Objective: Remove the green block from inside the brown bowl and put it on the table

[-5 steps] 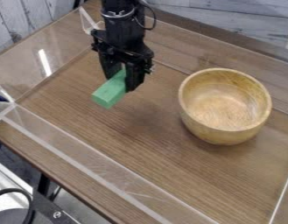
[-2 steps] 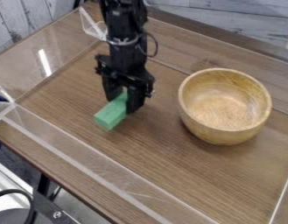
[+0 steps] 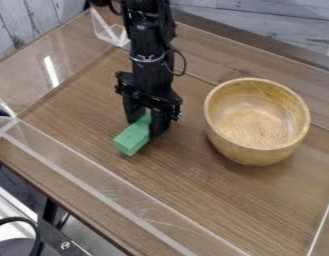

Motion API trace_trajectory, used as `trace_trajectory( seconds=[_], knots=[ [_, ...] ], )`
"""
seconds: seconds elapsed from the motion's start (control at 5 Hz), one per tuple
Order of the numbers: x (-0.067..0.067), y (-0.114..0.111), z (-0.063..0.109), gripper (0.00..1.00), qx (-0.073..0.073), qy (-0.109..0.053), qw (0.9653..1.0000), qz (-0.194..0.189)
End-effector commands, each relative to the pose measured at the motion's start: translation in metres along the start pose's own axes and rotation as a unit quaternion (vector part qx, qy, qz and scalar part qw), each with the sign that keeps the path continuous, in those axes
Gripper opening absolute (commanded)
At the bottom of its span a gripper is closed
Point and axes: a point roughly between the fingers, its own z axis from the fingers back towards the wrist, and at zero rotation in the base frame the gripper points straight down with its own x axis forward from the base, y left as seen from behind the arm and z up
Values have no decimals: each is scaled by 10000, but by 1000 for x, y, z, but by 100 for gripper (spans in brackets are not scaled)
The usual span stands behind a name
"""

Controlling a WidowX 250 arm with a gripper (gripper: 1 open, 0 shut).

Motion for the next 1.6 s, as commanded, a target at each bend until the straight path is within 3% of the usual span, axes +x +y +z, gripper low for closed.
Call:
trace_trajectory(
  seconds=[0.0, 0.2, 0.6, 1.0, 1.4],
  knots=[
    [9, 0, 10, 0, 48, -221, 9997, -21],
    [8, -1, 15, 100, 24, -230, 9997, -2],
    [6, -2, 41, 100, -70, -399, 9992, 48],
    [8, -6, 92, 100, -98, -793, 9968, 94],
    [0, -7, 64, 100, -57, -595, 9982, -3]
  ],
)
